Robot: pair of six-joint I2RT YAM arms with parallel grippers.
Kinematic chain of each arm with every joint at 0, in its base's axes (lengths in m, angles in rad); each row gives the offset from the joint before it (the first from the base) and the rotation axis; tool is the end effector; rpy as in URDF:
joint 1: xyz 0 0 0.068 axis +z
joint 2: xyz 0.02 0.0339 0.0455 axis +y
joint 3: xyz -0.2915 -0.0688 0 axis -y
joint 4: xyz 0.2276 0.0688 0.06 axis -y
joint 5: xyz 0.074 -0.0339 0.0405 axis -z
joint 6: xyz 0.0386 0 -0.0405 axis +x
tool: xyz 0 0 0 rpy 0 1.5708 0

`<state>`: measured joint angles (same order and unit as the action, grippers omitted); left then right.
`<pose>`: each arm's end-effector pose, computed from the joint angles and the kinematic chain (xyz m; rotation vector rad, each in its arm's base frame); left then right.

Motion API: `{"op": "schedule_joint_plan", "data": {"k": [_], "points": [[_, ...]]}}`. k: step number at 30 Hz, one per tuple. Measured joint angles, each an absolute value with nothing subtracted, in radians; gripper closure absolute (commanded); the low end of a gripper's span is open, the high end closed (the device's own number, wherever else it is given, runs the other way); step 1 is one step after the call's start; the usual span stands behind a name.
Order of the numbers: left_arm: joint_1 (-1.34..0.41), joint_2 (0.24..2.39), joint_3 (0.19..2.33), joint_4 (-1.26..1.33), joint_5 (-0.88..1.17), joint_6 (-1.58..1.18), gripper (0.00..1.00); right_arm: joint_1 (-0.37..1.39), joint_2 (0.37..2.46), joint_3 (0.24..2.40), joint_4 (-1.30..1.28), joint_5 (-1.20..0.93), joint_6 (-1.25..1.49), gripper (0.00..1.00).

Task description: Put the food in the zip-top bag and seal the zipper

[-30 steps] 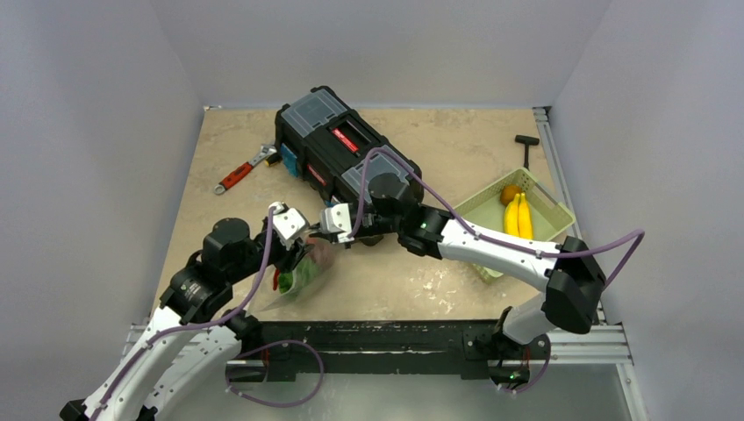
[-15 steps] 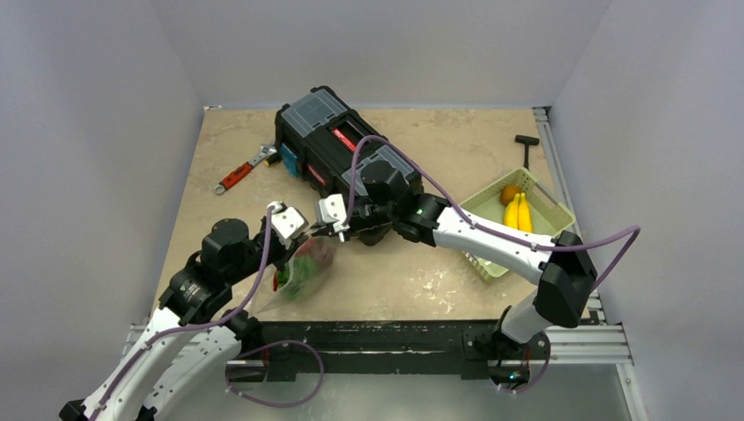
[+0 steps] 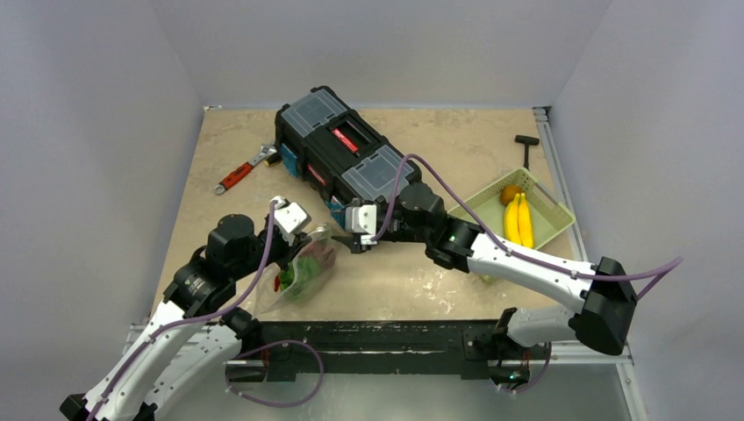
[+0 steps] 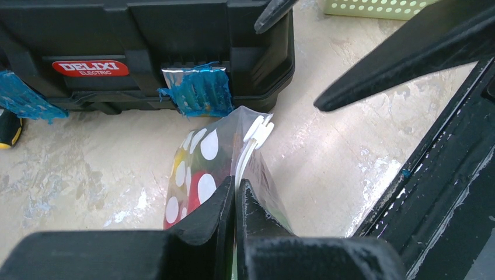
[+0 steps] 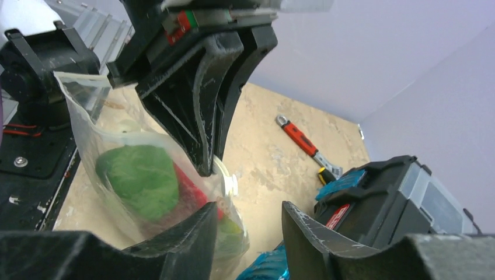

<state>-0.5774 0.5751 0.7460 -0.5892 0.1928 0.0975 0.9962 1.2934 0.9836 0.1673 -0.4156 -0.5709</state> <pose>0.0728 -0.0563 0.3244 0.7853 1.8564 -0.4996 0.1410 0.2464 0.3661 -1.4355 0.9958 0.6686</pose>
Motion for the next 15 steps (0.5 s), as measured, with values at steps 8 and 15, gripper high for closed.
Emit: {"op": "schedule_joint_plan", "data": {"k": [8,15], "points": [[-0.577,0.570,0.743,-0.589,0.194,0.097,1.00,1.010,1.309,0.986,0.217,-0.411,-0.576,0.61],[-0.577,0.542,0.738,-0.590,0.194,0.097,1.00,1.013,1.380,1.002,0.216,-0.431,-0.575,0.61]]}}
